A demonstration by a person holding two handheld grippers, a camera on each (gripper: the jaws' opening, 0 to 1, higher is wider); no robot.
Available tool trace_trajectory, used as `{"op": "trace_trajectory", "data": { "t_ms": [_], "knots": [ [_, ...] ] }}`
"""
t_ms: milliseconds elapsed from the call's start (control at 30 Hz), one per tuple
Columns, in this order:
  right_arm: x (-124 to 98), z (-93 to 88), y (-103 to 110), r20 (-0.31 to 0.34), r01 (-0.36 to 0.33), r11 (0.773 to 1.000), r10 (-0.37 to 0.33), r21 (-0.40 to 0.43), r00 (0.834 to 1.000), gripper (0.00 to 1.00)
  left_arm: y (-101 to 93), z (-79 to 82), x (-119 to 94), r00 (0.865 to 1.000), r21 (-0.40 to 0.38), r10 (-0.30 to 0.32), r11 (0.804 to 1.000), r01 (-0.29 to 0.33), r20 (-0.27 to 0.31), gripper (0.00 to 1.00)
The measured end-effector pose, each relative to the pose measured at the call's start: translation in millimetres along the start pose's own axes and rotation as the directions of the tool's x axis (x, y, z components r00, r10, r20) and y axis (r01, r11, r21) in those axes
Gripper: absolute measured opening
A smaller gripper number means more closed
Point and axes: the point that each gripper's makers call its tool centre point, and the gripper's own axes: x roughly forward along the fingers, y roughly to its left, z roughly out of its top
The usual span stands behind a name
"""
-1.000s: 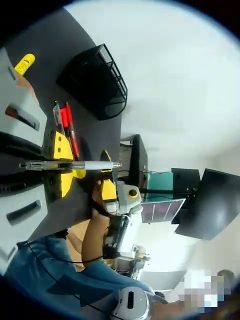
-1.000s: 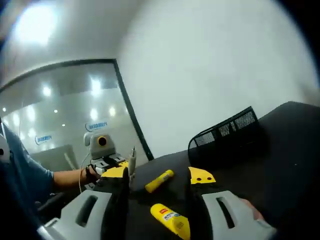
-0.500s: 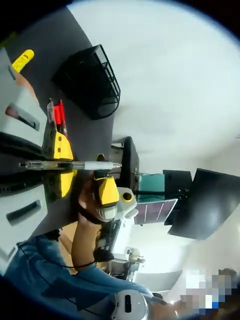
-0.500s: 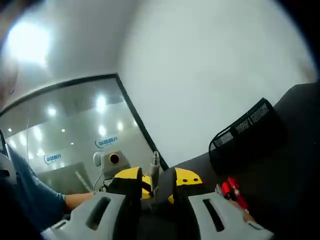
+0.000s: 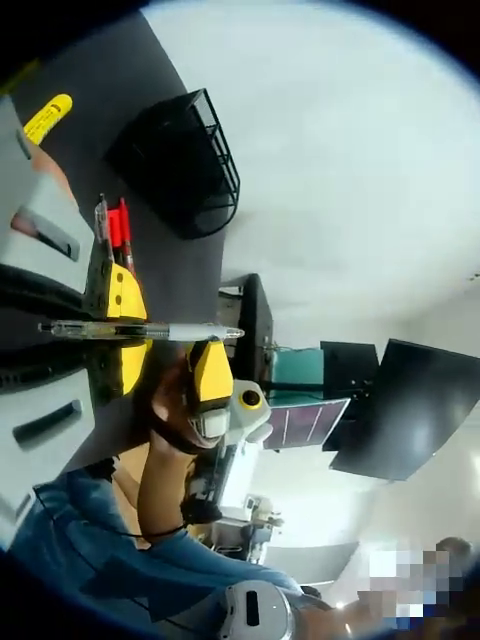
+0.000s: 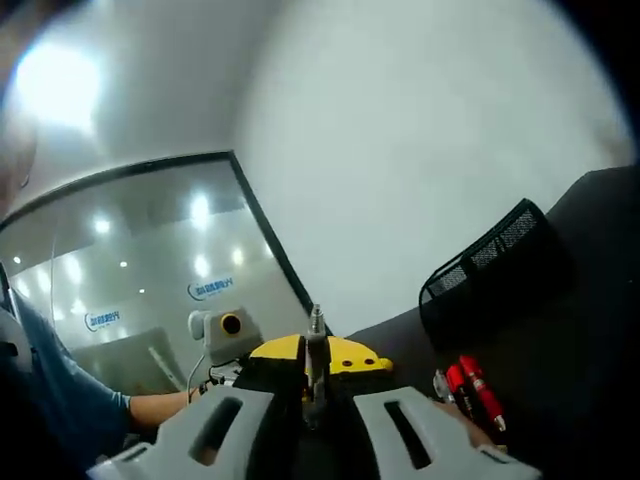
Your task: Pick up pens and glue sticks and place them into the holder.
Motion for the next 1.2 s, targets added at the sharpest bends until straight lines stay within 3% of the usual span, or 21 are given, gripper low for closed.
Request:
{"op": "trace_trajectory", "data": {
  "t_ms": [567, 800, 1033, 1200],
  "knots": [
    [7.3, -4.2, 4.9, -0.012, 0.001, 1.0, -0.001, 0.006, 1.0, 0.05, -3.7, 0.2, -1.9, 1.0, 0.019, -0.004, 1.0, 0.004, 0.007, 0.02],
    [9.0, -1.0, 9.7, -0.021, 0.016, 1.0, -0.016, -0.015, 1.0, 0.04, -3.5, 3.6, -4.7, 0.999, -0.008, 0.003, 1.0, -0.003, 0.048, 0.04],
    [9.1, 7.8, 15.9, -0.03, 0.03, 0.996, -0.032, -0.084, 0.999, 0.04, -3.8, -4.0, -7.0, 0.998, -0.024, 0.024, 0.999, -0.023, 0.05, 0.22],
    [8.1, 12.5, 15.6, -0.053, 0.06, 0.983, -0.07, -0.173, 0.996, 0.04, -5.7, -5.5, -12.5, 0.995, -0.04, 0.037, 0.999, -0.033, 0.089, 0.34]
  ]
}}
